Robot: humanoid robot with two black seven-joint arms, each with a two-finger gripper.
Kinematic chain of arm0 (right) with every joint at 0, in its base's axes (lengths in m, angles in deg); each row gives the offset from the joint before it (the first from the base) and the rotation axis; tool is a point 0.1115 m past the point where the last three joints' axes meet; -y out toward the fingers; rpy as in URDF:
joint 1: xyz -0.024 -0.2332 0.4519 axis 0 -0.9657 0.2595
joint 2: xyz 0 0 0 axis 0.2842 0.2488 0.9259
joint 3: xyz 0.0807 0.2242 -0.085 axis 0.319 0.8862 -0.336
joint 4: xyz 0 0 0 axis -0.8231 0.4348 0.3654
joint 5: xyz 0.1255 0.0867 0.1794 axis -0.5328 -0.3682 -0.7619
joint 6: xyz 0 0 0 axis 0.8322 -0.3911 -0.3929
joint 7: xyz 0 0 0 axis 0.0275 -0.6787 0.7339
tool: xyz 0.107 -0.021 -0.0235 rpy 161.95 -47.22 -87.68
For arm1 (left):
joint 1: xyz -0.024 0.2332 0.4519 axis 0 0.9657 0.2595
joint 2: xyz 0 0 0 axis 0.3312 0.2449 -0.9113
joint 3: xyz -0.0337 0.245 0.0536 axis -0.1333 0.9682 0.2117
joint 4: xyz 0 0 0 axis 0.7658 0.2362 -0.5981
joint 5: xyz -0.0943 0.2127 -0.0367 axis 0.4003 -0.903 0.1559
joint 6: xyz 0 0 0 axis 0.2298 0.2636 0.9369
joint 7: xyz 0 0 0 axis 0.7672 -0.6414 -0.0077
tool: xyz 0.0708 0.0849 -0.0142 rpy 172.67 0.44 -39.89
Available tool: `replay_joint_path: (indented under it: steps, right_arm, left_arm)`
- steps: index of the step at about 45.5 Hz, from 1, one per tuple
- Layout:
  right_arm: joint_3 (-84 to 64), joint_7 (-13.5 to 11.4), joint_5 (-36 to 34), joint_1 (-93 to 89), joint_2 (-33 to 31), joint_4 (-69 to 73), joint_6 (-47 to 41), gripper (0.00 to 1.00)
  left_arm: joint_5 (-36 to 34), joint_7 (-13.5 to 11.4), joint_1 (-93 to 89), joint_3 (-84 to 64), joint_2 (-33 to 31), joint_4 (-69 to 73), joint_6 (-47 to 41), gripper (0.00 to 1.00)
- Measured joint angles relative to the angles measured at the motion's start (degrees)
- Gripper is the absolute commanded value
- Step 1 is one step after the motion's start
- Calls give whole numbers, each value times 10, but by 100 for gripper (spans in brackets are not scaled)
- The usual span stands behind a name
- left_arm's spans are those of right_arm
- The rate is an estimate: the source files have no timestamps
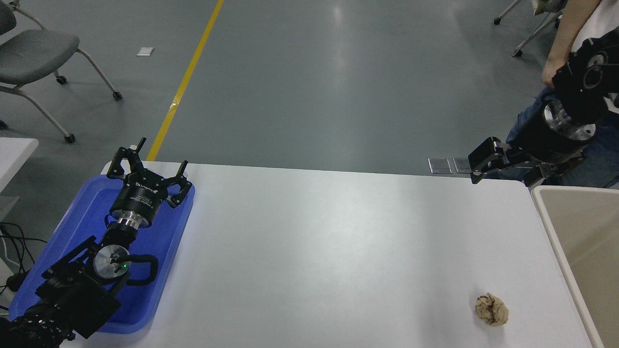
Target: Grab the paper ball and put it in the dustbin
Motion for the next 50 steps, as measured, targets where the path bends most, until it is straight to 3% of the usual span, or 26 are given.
replay_joint_path:
  steps: [50]
  right_arm:
    - [1, 0, 0, 0, -2, -6, 0, 100]
  left_arm:
    - [0, 0, 0, 0, 0, 0, 0, 100]
